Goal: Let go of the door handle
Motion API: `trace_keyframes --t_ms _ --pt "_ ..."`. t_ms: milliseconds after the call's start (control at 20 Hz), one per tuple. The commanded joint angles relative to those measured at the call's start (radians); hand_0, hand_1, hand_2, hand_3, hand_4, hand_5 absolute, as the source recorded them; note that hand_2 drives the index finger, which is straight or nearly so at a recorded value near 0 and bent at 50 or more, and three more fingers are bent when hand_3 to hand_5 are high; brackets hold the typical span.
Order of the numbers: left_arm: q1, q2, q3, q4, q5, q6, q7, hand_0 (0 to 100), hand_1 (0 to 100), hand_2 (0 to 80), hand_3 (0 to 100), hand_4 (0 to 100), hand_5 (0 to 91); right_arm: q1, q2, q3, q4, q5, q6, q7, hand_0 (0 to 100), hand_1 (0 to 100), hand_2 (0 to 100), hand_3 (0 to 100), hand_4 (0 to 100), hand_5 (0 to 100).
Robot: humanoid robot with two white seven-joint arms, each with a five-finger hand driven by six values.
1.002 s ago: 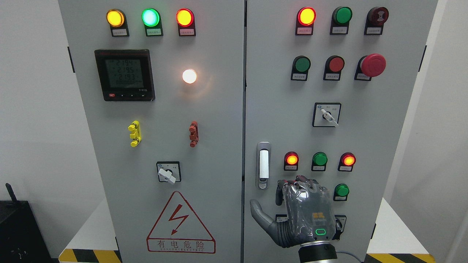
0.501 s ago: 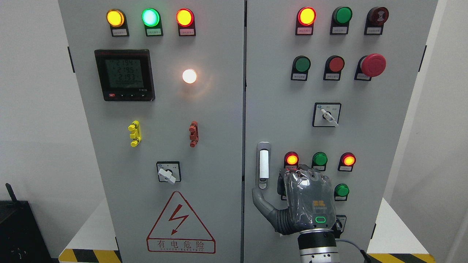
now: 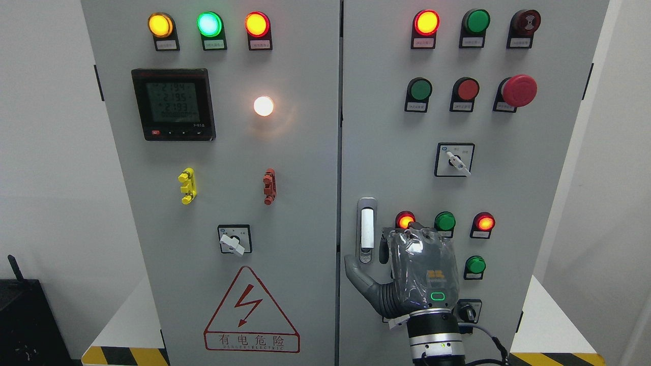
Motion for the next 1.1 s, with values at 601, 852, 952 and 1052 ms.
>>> trace_keyframes --t_ms 601,852,952,1052 --pt "0.000 0.000 0.000 0.000 0.000 0.001 0.000 0 0 4.5 11 0 0.0 -0.027 0.002 -0.006 0.052 -0.007 0.028 -0.003 22 38 76 95 72 64" --pt "0.000 0.000 0.000 0.000 0.000 0.001 0.000 0 0 4.5 11 0 0.0 -0.027 0.004 -0.011 0.054 -0.009 0.028 -0.003 26 38 76 95 71 64" --pt "0.000 0.000 0.000 0.000 0.000 0.001 0.000 0 0 4.5 11 0 0.0 -0.027 0.002 -0.012 0.052 -0.009 0.034 -0.003 27 39 76 95 72 64" --pt "0.000 0.000 0.000 0.000 0.000 -0.001 0.000 0 0 4.5 11 0 0.0 -0.027 0.004 -0.012 0.051 -0.011 0.040 -0.003 28 39 76 95 72 64"
